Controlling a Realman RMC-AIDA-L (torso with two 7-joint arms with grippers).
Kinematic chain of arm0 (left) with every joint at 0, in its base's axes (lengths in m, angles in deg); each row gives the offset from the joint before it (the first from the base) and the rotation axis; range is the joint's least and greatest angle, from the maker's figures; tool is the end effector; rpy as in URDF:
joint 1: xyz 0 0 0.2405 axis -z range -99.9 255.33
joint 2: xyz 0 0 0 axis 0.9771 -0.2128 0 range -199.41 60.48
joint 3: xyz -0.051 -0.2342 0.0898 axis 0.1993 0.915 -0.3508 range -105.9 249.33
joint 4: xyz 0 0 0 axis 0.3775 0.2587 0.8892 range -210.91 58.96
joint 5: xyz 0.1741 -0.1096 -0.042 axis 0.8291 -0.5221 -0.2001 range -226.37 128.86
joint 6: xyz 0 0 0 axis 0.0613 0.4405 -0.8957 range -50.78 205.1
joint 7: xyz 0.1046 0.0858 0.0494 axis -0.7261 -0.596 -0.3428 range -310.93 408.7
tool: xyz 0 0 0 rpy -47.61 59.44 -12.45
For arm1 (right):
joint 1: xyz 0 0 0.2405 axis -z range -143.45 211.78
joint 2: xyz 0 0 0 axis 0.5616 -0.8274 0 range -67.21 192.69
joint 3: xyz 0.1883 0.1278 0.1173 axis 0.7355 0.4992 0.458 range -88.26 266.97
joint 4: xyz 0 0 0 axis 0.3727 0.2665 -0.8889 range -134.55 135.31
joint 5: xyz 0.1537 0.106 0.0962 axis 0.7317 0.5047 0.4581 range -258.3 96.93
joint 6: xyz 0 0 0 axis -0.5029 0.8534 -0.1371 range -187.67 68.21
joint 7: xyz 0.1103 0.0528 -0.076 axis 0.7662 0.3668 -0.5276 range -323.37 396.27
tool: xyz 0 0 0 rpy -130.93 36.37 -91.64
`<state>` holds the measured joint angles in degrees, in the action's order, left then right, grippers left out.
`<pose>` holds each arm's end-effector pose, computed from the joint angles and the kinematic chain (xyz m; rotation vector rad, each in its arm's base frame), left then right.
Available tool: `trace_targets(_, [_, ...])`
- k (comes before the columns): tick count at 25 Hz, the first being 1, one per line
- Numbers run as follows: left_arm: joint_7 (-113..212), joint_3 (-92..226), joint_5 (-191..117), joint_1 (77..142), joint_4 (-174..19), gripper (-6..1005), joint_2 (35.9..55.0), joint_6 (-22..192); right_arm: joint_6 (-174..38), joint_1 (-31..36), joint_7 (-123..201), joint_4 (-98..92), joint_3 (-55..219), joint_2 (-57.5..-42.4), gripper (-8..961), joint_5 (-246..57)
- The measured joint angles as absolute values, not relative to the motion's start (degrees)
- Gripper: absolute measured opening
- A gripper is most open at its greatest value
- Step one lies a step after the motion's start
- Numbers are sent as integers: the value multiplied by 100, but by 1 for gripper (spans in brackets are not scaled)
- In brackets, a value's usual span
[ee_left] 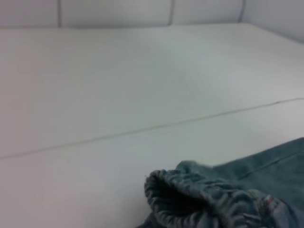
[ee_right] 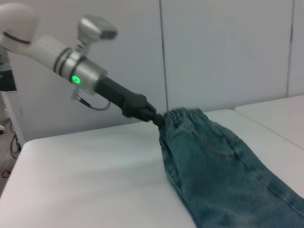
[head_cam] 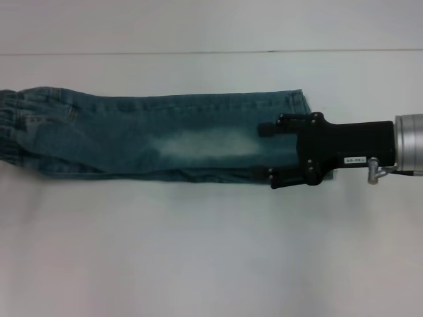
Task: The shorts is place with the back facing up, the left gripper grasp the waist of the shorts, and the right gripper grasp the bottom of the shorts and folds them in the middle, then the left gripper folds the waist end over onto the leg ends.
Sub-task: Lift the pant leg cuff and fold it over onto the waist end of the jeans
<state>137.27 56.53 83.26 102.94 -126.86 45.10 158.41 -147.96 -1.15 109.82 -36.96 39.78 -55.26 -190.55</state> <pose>-0.3679 0.3209 0.1225 -2.1743 -0.9078 -0.3208 0.2210 0.3493 -0.0124 -2.8682 0.2854 0.6608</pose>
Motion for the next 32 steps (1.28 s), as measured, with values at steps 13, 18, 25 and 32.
trace_targets(13, [13762,5685,7636,10648,-12979,25,4365,16731,-12889,-496,9274,-1858,3960,-5783,764,-17816])
trace_targets(18, [13798,5674,7458,10867,-12984,24,4342,17056,-12355,-791,7579,-569,3984,-5825,544,-16407])
trace_targets(25, [14029,5668,7087,11142,-12986,24,4267,17357,-12239,-1199,6648,257,4141,-5885,245,-15868])
trace_targets(32, [14645,5651,6715,11468,-12985,24,4183,17533,-11765,-1623,5972,842,4692,-5882,35,-15889])
